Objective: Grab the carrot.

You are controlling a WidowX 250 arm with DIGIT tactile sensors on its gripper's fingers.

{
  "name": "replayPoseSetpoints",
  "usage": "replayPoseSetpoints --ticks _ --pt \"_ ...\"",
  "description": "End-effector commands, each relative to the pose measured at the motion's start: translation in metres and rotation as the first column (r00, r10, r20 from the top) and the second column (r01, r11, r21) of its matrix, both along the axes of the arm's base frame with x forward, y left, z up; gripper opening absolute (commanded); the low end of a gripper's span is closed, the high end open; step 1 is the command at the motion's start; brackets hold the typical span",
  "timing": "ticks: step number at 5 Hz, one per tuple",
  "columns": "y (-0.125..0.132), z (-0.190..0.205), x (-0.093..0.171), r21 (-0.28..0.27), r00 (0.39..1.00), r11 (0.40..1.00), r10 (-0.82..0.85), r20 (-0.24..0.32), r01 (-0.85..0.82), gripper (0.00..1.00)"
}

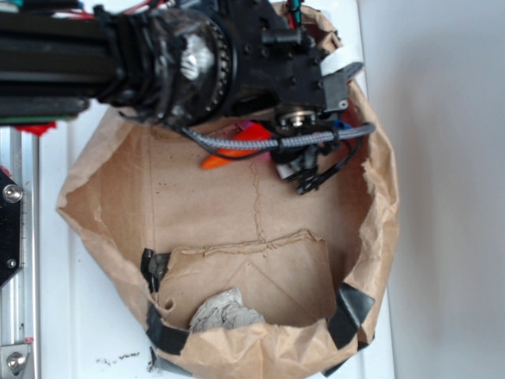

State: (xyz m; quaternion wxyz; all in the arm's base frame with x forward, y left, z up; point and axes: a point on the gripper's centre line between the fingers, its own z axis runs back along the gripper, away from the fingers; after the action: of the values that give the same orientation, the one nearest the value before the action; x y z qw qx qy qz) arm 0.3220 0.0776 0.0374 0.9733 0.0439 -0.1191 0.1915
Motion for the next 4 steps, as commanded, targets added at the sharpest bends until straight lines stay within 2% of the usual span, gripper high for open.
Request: replayPoseSetpoints --ticks 1,2,3,4 --pt "-0.003 0.059 -0.01 -0.065 0.994 0.995 -0.076 0.079 0.082 0.0" --pt "-0.015 0.093 -0.028 -0.12 0.987 0.98 -0.153 0.055 0.158 0.0" --pt "-0.045 0.132 -0.041 -0.109 0.982 0.976 -0.185 0.032 0.188 0.0" --pt "-0.067 0.152 -0.041 -0.102 0.976 0.971 -0.216 0.021 0.217 0.0"
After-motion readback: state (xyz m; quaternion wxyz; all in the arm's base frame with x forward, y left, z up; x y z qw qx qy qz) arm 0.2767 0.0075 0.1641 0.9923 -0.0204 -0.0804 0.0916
